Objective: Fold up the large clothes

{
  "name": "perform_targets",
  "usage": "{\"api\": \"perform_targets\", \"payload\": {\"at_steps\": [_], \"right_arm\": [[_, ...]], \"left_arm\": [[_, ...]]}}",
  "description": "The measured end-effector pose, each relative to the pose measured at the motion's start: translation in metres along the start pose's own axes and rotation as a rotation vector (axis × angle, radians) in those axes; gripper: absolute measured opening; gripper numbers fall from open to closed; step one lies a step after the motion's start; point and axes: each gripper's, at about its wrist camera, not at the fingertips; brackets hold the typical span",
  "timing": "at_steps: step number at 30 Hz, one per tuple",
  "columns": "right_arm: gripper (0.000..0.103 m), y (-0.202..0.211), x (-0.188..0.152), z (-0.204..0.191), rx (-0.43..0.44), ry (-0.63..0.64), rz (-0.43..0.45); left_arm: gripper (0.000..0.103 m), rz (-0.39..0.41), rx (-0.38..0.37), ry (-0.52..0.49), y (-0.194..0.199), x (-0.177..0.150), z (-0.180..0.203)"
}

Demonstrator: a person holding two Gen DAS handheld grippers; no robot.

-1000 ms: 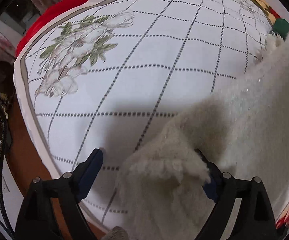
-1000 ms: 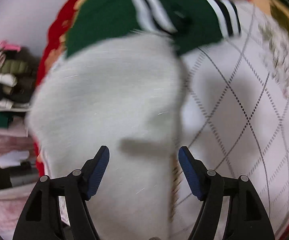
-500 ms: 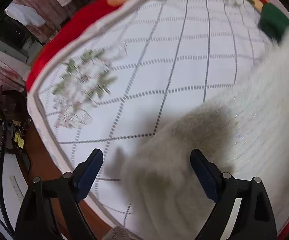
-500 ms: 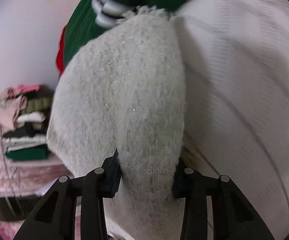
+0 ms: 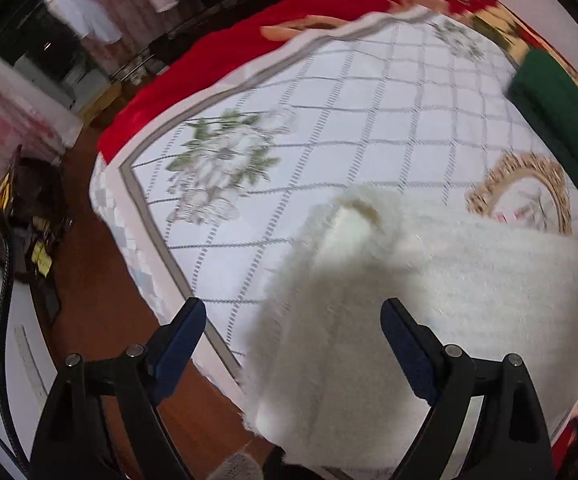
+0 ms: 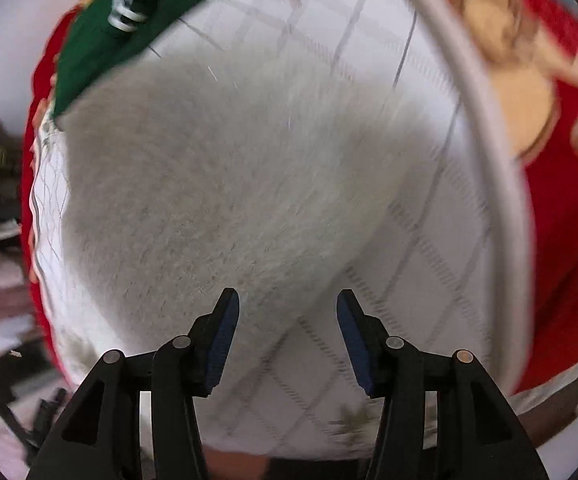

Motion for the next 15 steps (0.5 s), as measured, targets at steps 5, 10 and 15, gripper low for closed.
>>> {"api": "perform_targets", "payload": {"at_steps": [5, 10, 15], "right_arm": [[0.053, 0.047, 0.014, -0.040, -0.007, 0.184, 0.140], [0.029, 0.021, 0.089, -0.111, 0.039, 0.260, 0.083], [0.025, -0.062, 0.126, -0.142, 0.008, 0.257, -0.004]], "left_arm": [[0.090, 0.008, -0.010, -0.037, 0.000, 0.000, 0.020], [0.090, 0.013, -0.006, 0.025, -0.008, 0.006, 0.014], [0.090, -0.003, 0.025, 0.046, -0.018, 0.000, 0.000]]}}
Point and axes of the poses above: each gripper's, at about its wrist camera, not at the fingertips, and y roughly against the way its jaws point, z to its right, x to its top, and after that the axes turned 4 degrees about -z, right-handed
